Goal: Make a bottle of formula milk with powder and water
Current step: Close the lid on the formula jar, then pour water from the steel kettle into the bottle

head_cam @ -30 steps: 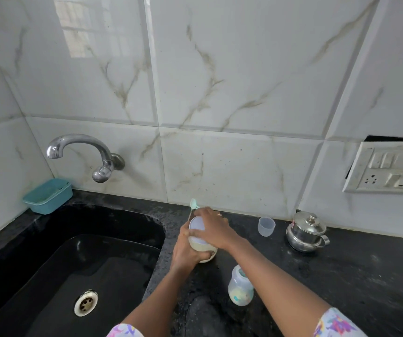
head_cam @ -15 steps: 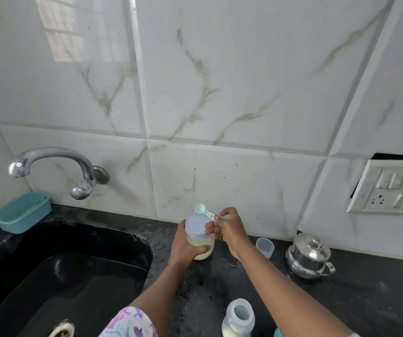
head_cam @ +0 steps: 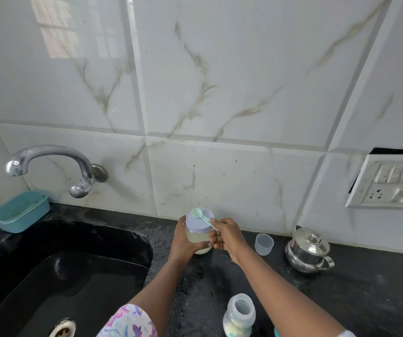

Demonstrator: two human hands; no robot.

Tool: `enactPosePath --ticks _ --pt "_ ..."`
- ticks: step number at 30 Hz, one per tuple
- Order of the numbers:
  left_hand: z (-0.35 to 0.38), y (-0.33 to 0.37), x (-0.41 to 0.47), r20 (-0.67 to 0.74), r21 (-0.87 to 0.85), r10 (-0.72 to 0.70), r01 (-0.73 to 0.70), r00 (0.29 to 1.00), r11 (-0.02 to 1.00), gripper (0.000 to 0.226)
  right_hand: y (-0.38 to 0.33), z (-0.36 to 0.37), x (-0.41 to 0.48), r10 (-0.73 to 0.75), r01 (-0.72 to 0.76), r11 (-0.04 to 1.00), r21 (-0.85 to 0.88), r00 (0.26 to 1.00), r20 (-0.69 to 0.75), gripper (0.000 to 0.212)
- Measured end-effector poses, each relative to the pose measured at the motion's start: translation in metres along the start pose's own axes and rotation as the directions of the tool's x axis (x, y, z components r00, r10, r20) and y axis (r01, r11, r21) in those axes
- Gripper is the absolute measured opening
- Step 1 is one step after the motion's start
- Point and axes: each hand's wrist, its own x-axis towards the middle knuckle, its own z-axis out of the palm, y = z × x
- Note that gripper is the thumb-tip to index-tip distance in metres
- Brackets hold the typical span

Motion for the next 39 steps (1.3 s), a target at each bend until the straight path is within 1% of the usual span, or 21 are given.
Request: enactPosePath --ticks 2,4,8,11,12,14,17,19,20,22,23,25,26,28,29,31,32,34,36,39 --pt "-0.004 0.000 -0.006 -0.003 0.010 -0.028 0.028 1.000 1.000 0.115 0.000 -0.001 -0.002 -0.032 0.026 0.991 -0.128 0.998 -0.050 0.026" --pt "-0.008 0.003 -0.017 -0.006 0.037 -0.044 0.045 0.999 0.998 0.116 0.002 -0.003 -0.006 -0.087 0.058 0.972 -0.227 0.989 -0.122 0.030" --pt "-0.008 0.018 -0.046 -0.049 0.051 -0.022 0.024 0.999 0.998 0.090 0.002 -0.015 -0.025 -0.156 0.097 0.968 -0.231 0.954 -0.255 0.032" --pt "0.000 0.024 -0.074 -0.025 0.052 0.039 -0.038 0.999 0.998 0.056 0.004 -0.027 -0.045 -0.212 0.141 0.964 -0.227 0.922 -0.324 0.029" --pt "0.003 0.025 -0.083 -0.017 0.055 0.050 -0.049 0.999 0.997 0.055 0.006 -0.033 -0.051 -0.227 0.156 0.962 -0.226 0.913 -0.338 0.027" --pt "0.010 0.025 -0.100 0.003 0.086 0.089 -0.089 0.996 0.992 0.062 0.010 -0.047 -0.062 -0.247 0.166 0.958 -0.235 0.892 -0.379 0.024" --pt "0.016 0.027 -0.123 -0.002 0.070 0.093 -0.093 0.996 0.993 0.057 0.021 -0.071 -0.074 -0.266 0.172 0.955 -0.241 0.855 -0.445 0.019" --pt "0.021 0.025 -0.135 0.043 0.058 0.109 -0.112 0.993 0.992 0.057 0.027 -0.088 -0.078 -0.268 0.178 0.959 -0.222 0.827 -0.494 0.018" --pt "0.023 0.023 -0.140 0.082 0.061 0.116 -0.121 0.990 0.991 0.063 0.030 -0.098 -0.080 -0.281 0.177 0.955 -0.238 0.798 -0.532 0.018" --pt "0.029 0.017 -0.150 0.178 0.087 0.126 -0.143 0.976 0.986 0.083 0.039 -0.118 -0.082 -0.285 0.111 0.947 -0.302 0.724 -0.628 0.021" --pt "0.031 0.014 -0.153 0.236 0.114 0.126 -0.156 0.963 0.981 0.087 0.042 -0.127 -0.083 -0.270 0.045 0.942 -0.332 0.688 -0.674 0.026" --pt "0.036 0.010 -0.159 0.336 0.163 0.116 -0.179 0.935 0.970 0.089 0.048 -0.144 -0.086 -0.201 -0.092 0.935 -0.344 0.659 -0.725 0.043" --pt "0.038 0.008 -0.161 0.364 0.175 0.105 -0.179 0.925 0.968 0.094 0.051 -0.152 -0.086 -0.170 -0.139 0.929 -0.343 0.663 -0.729 0.050" --pt "0.042 0.004 -0.163 0.382 0.202 0.068 -0.155 0.922 0.967 0.106 0.054 -0.164 -0.087 -0.124 -0.188 0.920 -0.344 0.691 -0.712 0.065" --pt "0.045 0.004 -0.163 0.380 0.231 0.053 -0.151 0.923 0.961 0.104 0.054 -0.169 -0.086 -0.103 -0.196 0.921 -0.335 0.710 -0.697 0.071" --pt "0.048 0.002 -0.162 0.370 0.300 0.030 -0.150 0.929 0.942 0.084 0.054 -0.175 -0.082 -0.063 -0.195 0.929 -0.314 0.753 -0.655 0.077" --pt "0.049 0.002 -0.161 0.365 0.328 0.021 -0.149 0.931 0.933 0.074 0.053 -0.178 -0.079 -0.056 -0.182 0.935 -0.306 0.774 -0.631 0.078" --pt "0.049 0.001 -0.158 0.355 0.339 0.008 -0.137 0.935 0.931 0.062 0.052 -0.183 -0.070 -0.068 -0.142 0.944 -0.299 0.801 -0.595 0.074" --pt "0.049 -0.002 -0.156 0.353 0.324 0.002 -0.125 0.936 0.938 0.057 0.051 -0.187 -0.061 -0.058 -0.126 0.955 -0.270 0.810 -0.583 0.067" --pt "0.051 -0.006 -0.154 0.342 0.301 -0.010 -0.099 0.940 0.949 0.053 0.051 -0.191 -0.056 -0.021 -0.107 0.977 -0.182 0.811 -0.585 0.048"
